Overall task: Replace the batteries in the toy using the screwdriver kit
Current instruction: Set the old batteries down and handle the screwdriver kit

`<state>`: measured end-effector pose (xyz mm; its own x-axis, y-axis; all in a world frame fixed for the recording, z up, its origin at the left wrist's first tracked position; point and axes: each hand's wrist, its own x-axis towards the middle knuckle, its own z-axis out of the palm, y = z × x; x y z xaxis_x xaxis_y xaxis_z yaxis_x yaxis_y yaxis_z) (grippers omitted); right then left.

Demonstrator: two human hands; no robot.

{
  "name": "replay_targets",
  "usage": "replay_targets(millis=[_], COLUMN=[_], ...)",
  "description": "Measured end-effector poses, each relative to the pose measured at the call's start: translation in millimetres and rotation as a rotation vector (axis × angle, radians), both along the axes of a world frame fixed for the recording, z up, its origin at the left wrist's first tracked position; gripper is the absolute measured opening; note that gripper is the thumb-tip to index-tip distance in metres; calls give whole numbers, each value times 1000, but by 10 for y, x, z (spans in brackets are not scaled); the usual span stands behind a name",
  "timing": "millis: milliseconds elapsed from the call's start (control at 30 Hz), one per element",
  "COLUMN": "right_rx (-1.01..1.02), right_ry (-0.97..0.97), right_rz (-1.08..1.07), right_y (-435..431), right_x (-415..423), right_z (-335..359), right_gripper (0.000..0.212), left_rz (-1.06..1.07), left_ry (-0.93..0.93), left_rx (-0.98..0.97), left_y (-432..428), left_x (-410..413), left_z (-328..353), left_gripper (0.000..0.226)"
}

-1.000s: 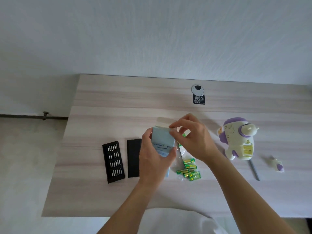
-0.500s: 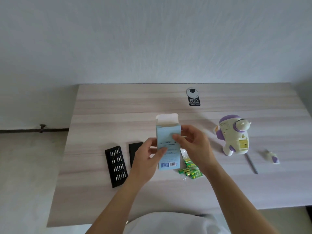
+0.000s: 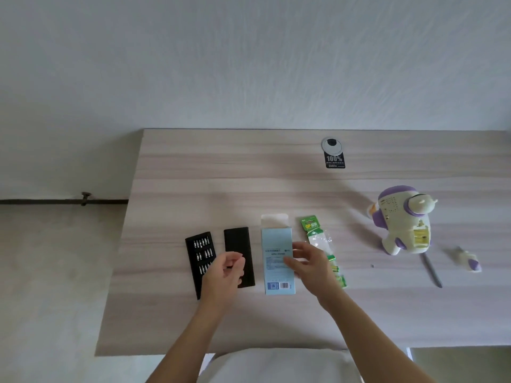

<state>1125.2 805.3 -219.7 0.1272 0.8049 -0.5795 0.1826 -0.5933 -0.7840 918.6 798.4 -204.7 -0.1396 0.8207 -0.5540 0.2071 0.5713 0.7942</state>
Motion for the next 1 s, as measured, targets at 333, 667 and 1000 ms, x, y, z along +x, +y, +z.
replay_targets(millis=[333,667,1000], right_rx=[-16,176,366], right_ry=[-331,-712,-600], right_rz=[86,131,535], right_y=[162,83,-79], right_x=[-225,-343,-1102], right_z=[-191,-196,-71], right_gripper=[23,20,8], left_rz=[-36,-25,-1], left_ry=[430,506,461], left_rx=[19,8,2], left_y=[-92,-93,-174], left_x=[-773,-846,-837], left_z=[-107,-288,-370], left_gripper=[7,15,22])
